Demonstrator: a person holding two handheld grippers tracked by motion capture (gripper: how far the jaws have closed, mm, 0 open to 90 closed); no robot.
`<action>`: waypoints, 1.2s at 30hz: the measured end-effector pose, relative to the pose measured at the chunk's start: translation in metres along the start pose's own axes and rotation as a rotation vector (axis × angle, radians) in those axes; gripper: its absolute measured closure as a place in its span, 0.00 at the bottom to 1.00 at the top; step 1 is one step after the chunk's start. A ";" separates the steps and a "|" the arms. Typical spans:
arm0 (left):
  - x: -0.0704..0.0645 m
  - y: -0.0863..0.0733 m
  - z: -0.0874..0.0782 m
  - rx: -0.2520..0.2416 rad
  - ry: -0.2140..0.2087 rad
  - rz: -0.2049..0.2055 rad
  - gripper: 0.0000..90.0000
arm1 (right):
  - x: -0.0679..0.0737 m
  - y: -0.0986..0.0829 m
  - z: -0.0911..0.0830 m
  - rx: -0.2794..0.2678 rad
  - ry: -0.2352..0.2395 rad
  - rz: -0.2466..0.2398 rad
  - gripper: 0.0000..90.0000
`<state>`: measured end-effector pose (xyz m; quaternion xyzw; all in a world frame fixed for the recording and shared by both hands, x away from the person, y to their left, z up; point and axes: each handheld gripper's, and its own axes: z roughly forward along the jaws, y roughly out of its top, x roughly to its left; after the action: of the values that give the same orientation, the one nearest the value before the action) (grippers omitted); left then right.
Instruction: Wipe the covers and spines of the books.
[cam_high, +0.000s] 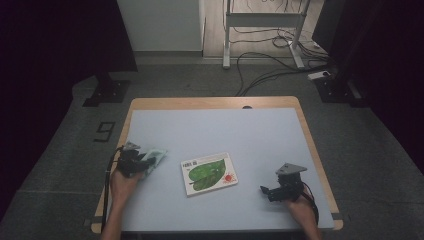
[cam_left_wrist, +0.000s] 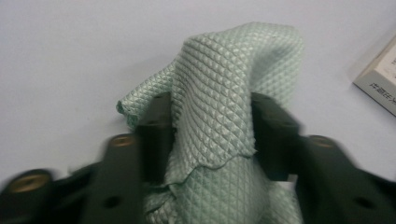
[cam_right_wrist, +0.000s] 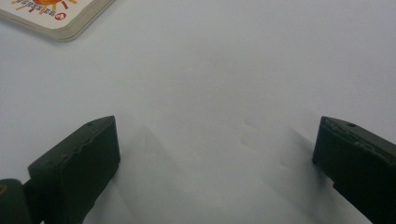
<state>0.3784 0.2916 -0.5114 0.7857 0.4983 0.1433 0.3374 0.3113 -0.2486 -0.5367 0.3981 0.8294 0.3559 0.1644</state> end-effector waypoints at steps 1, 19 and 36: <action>-0.001 0.000 0.000 -0.003 0.004 0.000 0.49 | 0.000 0.000 0.000 0.000 0.000 0.000 0.00; -0.051 0.023 -0.031 -0.063 -0.103 0.160 0.06 | 0.000 0.000 0.000 0.000 0.000 0.000 0.00; -0.111 0.041 0.047 0.033 -0.222 0.299 0.02 | 0.000 0.000 0.000 0.000 0.000 0.000 0.00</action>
<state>0.3815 0.1646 -0.5054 0.8675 0.3381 0.0960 0.3521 0.3114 -0.2487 -0.5367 0.3979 0.8295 0.3559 0.1643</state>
